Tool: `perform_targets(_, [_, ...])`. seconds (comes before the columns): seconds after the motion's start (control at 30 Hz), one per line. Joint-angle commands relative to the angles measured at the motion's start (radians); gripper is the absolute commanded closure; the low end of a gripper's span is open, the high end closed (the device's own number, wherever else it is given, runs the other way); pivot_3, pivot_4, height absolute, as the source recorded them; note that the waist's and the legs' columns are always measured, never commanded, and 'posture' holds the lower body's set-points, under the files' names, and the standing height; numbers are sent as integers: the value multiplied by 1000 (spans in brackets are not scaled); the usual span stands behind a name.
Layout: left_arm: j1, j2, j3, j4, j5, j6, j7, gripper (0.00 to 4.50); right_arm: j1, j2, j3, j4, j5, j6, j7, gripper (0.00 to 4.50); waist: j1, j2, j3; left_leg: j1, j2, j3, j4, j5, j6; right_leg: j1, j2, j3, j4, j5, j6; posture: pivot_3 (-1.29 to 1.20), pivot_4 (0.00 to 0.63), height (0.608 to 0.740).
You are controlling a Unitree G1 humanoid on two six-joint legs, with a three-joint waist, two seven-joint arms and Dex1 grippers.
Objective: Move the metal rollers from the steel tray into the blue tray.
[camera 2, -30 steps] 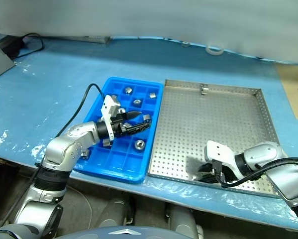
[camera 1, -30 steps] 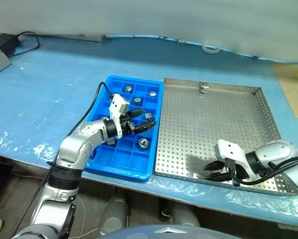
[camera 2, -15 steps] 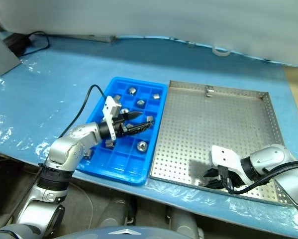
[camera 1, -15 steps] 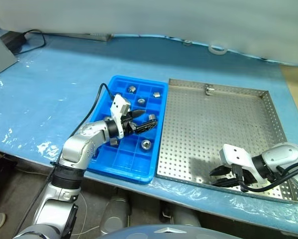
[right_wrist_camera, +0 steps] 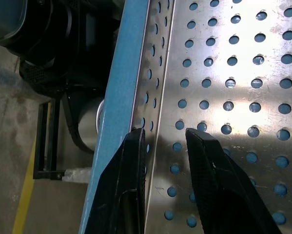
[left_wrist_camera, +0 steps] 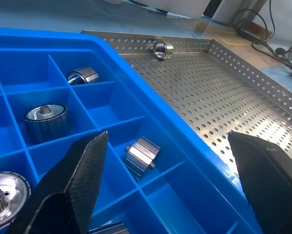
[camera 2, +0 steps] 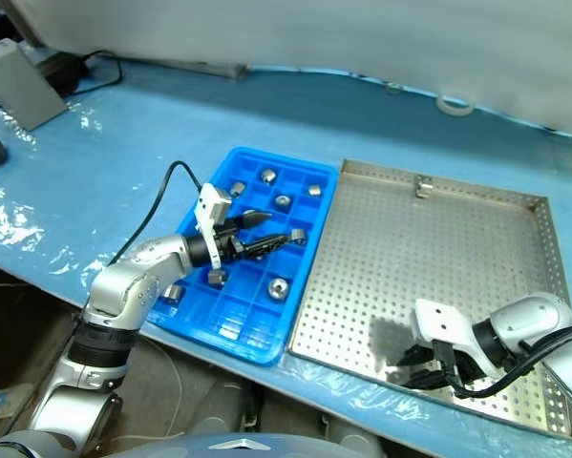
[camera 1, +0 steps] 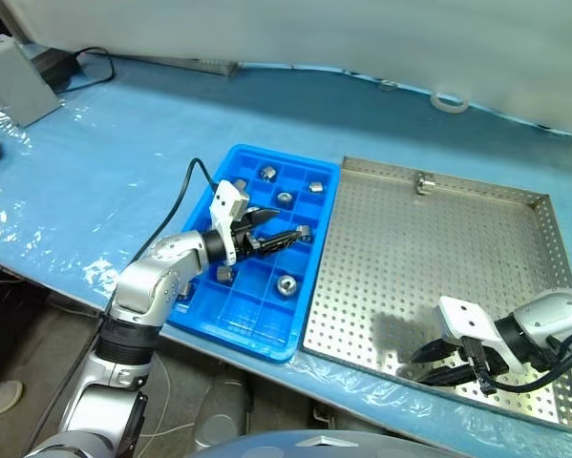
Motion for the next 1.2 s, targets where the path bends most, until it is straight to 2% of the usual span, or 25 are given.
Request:
perform_targets(0.03, [-18,3,11,-44,-16,13,8,327,-53,26,101,-110,33,74,23,3170,-6,0,0,-1,2,0,0,0,0,0,2,0,0,0,0,-85,150,740])
perform_targets(0.17, [-22,0,7,-49,-18,22,11,327,-268,116,95,13,10,121,-53,3170,-26,0,0,-7,5,-4,1,2,-3,0,6,-1,2,0,0,-92,150,740])
perform_targets(0.3, [-29,1,8,-44,-17,25,7,327,-434,158,57,59,27,139,-85,3170,-53,0,0,-9,4,-3,3,8,-14,1,4,0,-1,3,1,-93,150,740])
perform_targets(0.4, [-33,1,9,-40,-18,25,5,327,-528,210,16,76,74,182,-130,3170,-54,0,0,-2,4,-3,6,8,-14,10,3,-1,-4,10,0,-98,150,740])
perform_targets(0.47, [-34,-2,5,-38,-16,22,5,327,-547,225,13,84,59,175,-153,3170,-51,0,0,8,4,-3,6,8,-14,21,3,-1,-7,12,-1,-99,150,740])
perform_targets(0.6, [-32,-8,2,-36,-17,21,5,327,-522,258,19,53,54,215,-226,3170,-46,0,0,13,4,-3,6,9,-13,30,3,-1,-11,14,0,-111,150,740])
perform_targets(0.7, [-30,-15,1,-28,-19,16,1,327,-539,341,-15,72,73,289,-347,3170,-51,0,-1,11,4,-3,6,9,-13,29,3,-1,-12,14,0,-125,150,740])
perform_targets(0.8, [-28,-21,-4,-23,-24,15,-12,327,-513,363,-59,68,111,352,-376,3170,-55,1,-1,7,4,-2,6,11,-17,24,3,-1,-11,14,0,-125,150,740])
perform_targets(0.97, [-33,-23,-24,-3,-19,14,-37,327,-392,273,-151,-6,206,425,-300,3170,-51,1,-1,7,4,-2,6,11,-17,20,3,-1,-12,14,0,-197,150,740])
perform_targets(1.07, [-42,-28,-40,21,-18,9,-65,327,-256,192,-289,-147,324,507,-236,3170,-51,2,-1,6,5,-2,6,8,-12,20,3,-1,-13,14,0,-197,150,740])
perform_targets(1.2, [-68,-49,-74,71,-3,-10,-97,327,-145,157,-340,-294,360,555,-289,3170,-71,2,-2,7,5,-1,5,8,-12,25,3,-1,-17,15,2,-300,150,740])
